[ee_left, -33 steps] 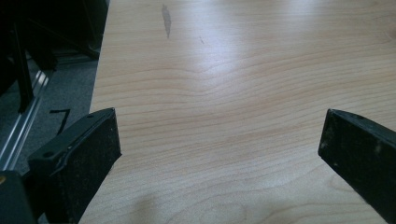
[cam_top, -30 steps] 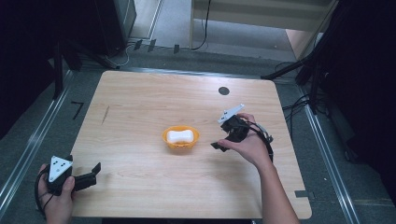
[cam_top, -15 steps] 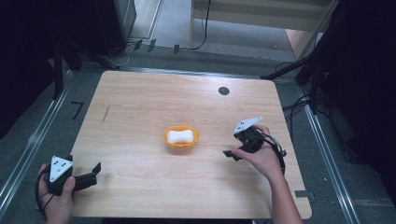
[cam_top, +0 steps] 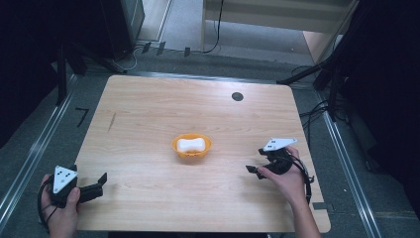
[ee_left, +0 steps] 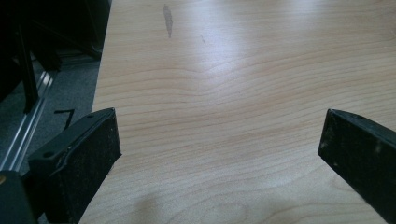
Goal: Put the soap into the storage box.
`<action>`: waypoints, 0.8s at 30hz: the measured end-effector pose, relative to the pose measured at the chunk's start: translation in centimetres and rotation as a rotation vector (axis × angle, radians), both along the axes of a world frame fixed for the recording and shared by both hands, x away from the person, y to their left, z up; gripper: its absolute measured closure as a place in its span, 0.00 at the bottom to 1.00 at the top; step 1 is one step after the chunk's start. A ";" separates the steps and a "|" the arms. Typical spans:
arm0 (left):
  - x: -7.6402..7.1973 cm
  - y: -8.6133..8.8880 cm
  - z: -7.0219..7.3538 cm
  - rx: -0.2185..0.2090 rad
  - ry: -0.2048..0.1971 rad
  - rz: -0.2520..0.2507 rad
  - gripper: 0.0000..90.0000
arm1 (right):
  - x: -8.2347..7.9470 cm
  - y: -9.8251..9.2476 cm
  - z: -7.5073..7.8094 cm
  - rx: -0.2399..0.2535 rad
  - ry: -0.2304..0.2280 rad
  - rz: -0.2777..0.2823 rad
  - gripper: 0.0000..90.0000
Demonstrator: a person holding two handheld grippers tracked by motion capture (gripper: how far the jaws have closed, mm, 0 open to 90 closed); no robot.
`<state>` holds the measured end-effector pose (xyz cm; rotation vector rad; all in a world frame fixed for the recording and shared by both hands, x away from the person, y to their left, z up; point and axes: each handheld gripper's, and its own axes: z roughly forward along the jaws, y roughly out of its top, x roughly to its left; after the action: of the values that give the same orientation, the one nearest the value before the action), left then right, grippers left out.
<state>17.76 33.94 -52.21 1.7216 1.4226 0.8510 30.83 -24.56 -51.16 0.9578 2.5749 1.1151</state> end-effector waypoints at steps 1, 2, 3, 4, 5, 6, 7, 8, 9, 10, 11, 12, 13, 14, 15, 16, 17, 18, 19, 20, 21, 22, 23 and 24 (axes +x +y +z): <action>0.0 0.0 0.0 0.001 -0.001 0.002 0.00 | -0.2 -0.2 -0.1 0.004 -0.003 -0.008 0.18; 0.0 0.0 0.0 0.002 0.001 0.001 0.00 | -0.3 -0.5 -0.2 0.009 -0.012 -0.014 0.18; 0.0 0.0 0.0 0.002 0.001 0.002 0.00 | -0.5 -0.8 -0.4 0.013 -0.015 -0.021 0.18; 0.0 0.0 0.0 0.003 0.000 0.002 0.00 | -0.7 -1.0 -0.5 0.020 -0.017 -0.032 0.18; 0.0 0.0 0.0 0.003 0.001 0.002 0.00 | -0.9 -1.3 -0.6 0.027 -0.022 -0.039 0.18; 0.0 0.0 0.0 0.002 0.000 0.003 0.00 | -1.1 -1.7 -0.8 0.036 -0.025 -0.048 0.19; 0.0 0.0 0.0 0.003 0.002 0.003 0.00 | -1.3 -1.9 -0.8 0.046 -0.025 -0.052 0.19; 0.0 0.0 0.0 0.003 0.002 0.002 0.00 | -1.5 -2.1 -1.0 0.061 -0.023 -0.060 0.19; 0.0 0.0 0.0 0.003 0.002 0.002 0.00 | -1.7 -2.4 -1.1 0.072 -0.024 -0.064 0.19; 0.0 0.0 0.0 0.004 0.002 0.003 0.00 | -2.0 -2.7 -1.2 0.082 -0.025 -0.077 0.19; 0.0 0.0 0.0 0.003 0.002 0.002 0.00 | -2.2 -2.8 -1.3 0.085 -0.025 -0.082 0.19; 0.0 0.0 0.0 0.003 0.002 0.002 0.00 | -2.4 -3.1 -1.5 0.089 -0.029 -0.082 0.20; 0.0 0.0 0.0 0.003 0.002 0.002 0.00 | -2.9 -3.5 -1.7 0.085 -0.033 -0.093 0.20; 0.0 0.0 0.0 0.003 0.001 0.002 0.00 | -2.9 -3.5 -1.7 0.085 -0.033 -0.093 0.20; 0.0 0.0 0.0 0.003 0.002 0.001 0.00 | -3.2 -3.7 -1.9 0.088 -0.034 -0.102 0.20; 0.0 0.0 0.0 0.003 0.001 0.001 0.00 | -3.5 -4.1 -2.0 0.098 -0.037 -0.109 0.20; 0.0 0.0 0.0 0.003 0.001 0.002 0.00 | -3.7 -4.3 -2.0 0.104 -0.039 -0.115 0.20; 0.0 0.0 0.0 0.003 0.001 0.001 0.00 | -3.9 -4.7 -2.1 0.116 -0.046 -0.123 0.20; 0.0 0.0 0.0 0.003 0.001 0.002 0.00 | -4.1 -4.9 -2.1 0.124 -0.043 -0.134 0.20; 0.0 0.0 0.0 0.003 0.001 0.002 0.00 | -4.4 -5.3 -2.2 0.134 -0.049 -0.147 0.20; 0.0 0.0 0.0 0.003 0.002 0.001 0.00 | -4.6 -5.6 -2.3 0.140 -0.052 -0.153 0.20; 0.0 0.0 0.0 0.003 0.003 0.001 0.00 | -4.8 -5.8 -2.4 0.152 -0.049 -0.161 0.20; 0.0 0.0 0.0 0.002 0.002 0.002 0.00 | -5.0 -6.1 -2.5 0.155 -0.050 -0.165 0.20; 0.0 0.0 0.0 0.002 0.002 0.002 0.00 | -5.4 -6.5 -2.7 0.160 -0.052 -0.173 0.20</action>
<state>17.76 33.92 -52.20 1.7239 1.4254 0.8523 25.45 -31.03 -53.85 1.1467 2.3384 1.2935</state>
